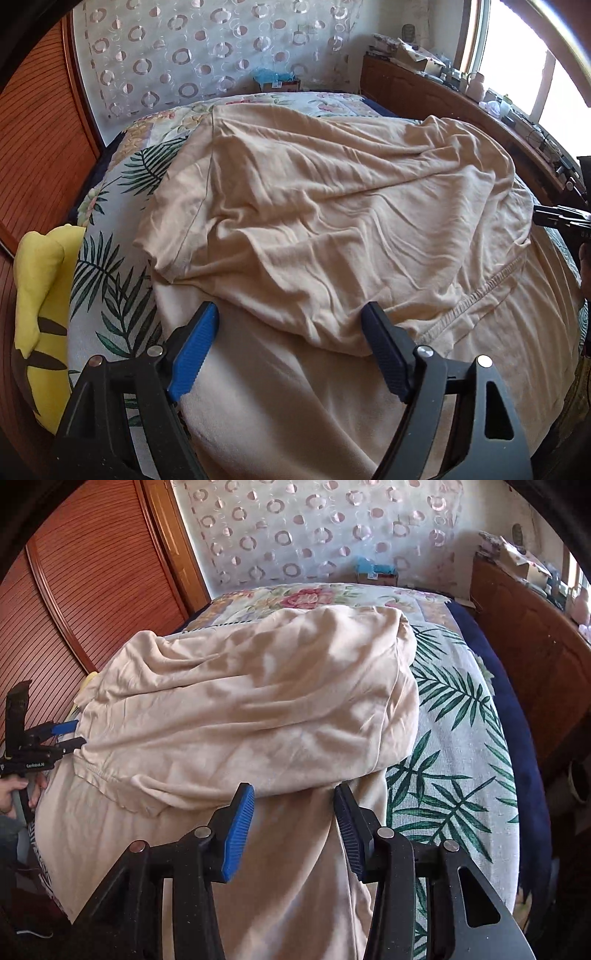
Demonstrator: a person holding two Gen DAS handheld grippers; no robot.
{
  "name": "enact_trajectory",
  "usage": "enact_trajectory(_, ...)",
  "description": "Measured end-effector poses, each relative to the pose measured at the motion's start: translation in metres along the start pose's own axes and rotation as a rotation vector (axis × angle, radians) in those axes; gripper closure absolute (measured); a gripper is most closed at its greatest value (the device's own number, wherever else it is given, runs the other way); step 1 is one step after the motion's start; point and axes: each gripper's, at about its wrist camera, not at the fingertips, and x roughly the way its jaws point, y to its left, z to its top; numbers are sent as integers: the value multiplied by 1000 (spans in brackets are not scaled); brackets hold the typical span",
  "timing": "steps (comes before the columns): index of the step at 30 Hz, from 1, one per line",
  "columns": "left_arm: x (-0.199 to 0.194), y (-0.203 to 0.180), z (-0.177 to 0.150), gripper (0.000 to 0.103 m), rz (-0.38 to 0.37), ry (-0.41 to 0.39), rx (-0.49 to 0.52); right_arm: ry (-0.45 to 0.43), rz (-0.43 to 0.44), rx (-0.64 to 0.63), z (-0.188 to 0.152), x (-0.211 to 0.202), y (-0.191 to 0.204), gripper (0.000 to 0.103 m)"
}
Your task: Fold small clothes
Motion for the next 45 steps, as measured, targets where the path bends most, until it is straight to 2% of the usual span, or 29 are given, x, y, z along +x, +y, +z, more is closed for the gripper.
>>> enact_trajectory(5,0,0,-5,20,6,-36,5,-5,-39,45,5,0,-16,56)
enact_trajectory(10,0,1,-6,19,8,-36,0,-31,-57,92,13,1,-36,56)
enact_trajectory(16,0,2,-6,17,10,-35,-3,-86,-93,53,7,-2,-42,56)
enact_trajectory(24,-4,8,-8,17,23,-22,-24,-90,-84,62,-1,-10,-55,56)
enact_trajectory(27,-16,17,-11,22,11,-62,-61,-89,-91,56,-2,-6,-49,56)
enact_trajectory(29,-24,26,-10,34,9,-86,-93,-88,-95,53,1,6,-37,56)
enact_trajectory(34,-31,47,1,50,32,-116,-167,-87,-100,48,1,9,-35,56)
enact_trajectory(38,-23,59,14,58,67,-106,-200,-84,-111,39,5,18,-25,56)
enact_trajectory(42,-6,64,22,59,102,-74,-198,-82,-117,33,5,20,-23,56)
enact_trajectory(45,-3,64,26,59,118,-95,-185,-83,-117,33,5,20,-23,56)
